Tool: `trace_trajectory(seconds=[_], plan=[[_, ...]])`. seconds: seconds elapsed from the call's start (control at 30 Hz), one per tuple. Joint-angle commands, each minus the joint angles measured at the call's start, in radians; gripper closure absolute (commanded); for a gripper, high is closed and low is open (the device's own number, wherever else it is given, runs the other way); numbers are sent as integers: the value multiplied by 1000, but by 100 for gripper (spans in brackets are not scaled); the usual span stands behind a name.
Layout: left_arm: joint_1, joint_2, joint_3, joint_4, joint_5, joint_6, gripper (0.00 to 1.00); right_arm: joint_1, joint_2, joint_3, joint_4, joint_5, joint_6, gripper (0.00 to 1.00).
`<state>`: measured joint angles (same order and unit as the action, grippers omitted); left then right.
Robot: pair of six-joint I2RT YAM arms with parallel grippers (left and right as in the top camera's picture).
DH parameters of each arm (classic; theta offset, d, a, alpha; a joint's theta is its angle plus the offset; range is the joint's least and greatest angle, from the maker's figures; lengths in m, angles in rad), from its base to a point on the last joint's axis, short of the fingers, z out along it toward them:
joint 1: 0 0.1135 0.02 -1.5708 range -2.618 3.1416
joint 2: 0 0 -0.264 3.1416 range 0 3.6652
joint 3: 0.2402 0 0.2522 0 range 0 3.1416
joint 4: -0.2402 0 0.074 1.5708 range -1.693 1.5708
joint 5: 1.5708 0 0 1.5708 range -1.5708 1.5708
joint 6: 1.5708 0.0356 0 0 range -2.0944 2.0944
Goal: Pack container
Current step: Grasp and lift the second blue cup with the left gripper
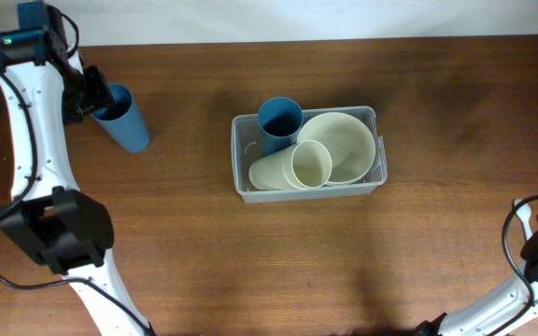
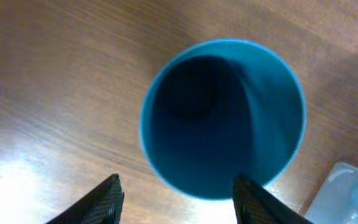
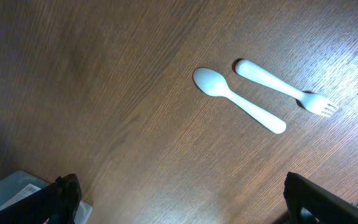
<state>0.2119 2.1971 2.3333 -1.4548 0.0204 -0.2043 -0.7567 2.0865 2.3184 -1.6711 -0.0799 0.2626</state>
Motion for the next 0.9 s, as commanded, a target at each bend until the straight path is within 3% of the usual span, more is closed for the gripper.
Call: trace_trajectory(seconds=[0.0, 0.37, 0.53, 0.63, 0.77, 0.87], plan=[[5, 16, -49, 27, 51, -12, 42, 4, -2, -3, 3, -5, 8, 1], [5, 18, -129, 51, 55, -12, 44, 4, -2, -3, 3, -5, 8, 1], [5, 22, -129, 54, 74, -13, 71, 3, -2, -3, 3, -5, 8, 1], [5, 22, -129, 53, 90, -12, 98, 3, -2, -3, 3, -5, 8, 1], [5, 18, -94, 35, 98, -11, 98, 3, -2, -3, 3, -5, 8, 1], [3, 16, 32, -13, 125, 10, 98, 3, -2, -3, 3, -5, 8, 1]])
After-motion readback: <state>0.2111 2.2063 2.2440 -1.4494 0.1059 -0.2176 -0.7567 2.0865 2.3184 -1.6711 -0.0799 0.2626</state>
